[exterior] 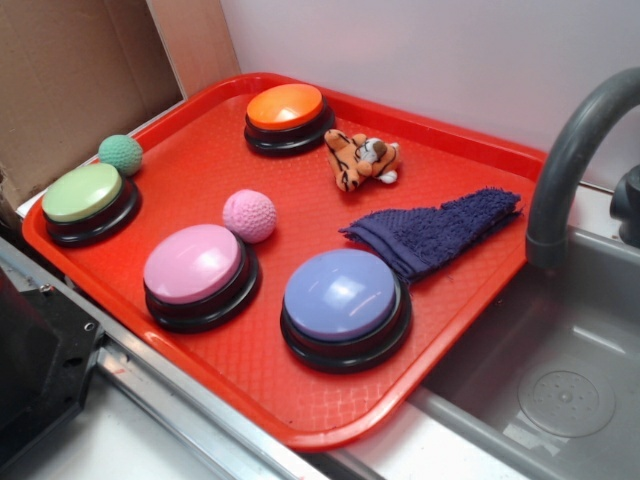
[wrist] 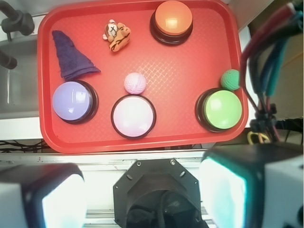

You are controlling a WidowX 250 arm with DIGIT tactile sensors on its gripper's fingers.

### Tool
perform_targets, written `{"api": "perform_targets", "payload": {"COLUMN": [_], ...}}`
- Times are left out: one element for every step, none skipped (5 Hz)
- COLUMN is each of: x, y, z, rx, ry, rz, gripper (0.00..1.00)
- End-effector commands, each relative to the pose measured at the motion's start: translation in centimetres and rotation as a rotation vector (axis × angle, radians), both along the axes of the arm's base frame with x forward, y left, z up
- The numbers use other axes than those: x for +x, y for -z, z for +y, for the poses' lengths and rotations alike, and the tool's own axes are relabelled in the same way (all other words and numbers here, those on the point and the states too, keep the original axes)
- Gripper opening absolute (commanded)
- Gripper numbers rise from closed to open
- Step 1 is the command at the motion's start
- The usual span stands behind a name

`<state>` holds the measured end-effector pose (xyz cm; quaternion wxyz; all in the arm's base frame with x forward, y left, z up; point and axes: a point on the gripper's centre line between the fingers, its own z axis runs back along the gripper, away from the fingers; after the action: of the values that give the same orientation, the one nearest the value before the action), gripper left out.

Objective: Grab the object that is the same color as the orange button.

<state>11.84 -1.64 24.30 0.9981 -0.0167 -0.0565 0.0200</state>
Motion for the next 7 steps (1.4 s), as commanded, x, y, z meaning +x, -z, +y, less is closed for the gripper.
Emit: {"api": "perform_targets", "payload": {"x": [0.0, 1.9, 4.1, 6.5, 12.0, 15.6, 17.9], "y": [0.0, -0.7, -1.1, -0.5, 1.4, 2.2, 3.3], "z": [0.0, 1.7, 4.5, 6.5, 3.6, -0.1, -2.9], "rx": [0.000, -0.005, -0.042, -0.074, -0.069, -0.037, -0.018], "ry": [0.000, -0.056, -0.115, -0.117, 0.132, 0.288, 0.401], "rz": [0.000, -0.034, -0.058, -0.058, -0.019, 0.023, 0.062], "gripper": [1.00, 1.00, 1.00, 1.00, 1.00, 1.00, 1.00]}}
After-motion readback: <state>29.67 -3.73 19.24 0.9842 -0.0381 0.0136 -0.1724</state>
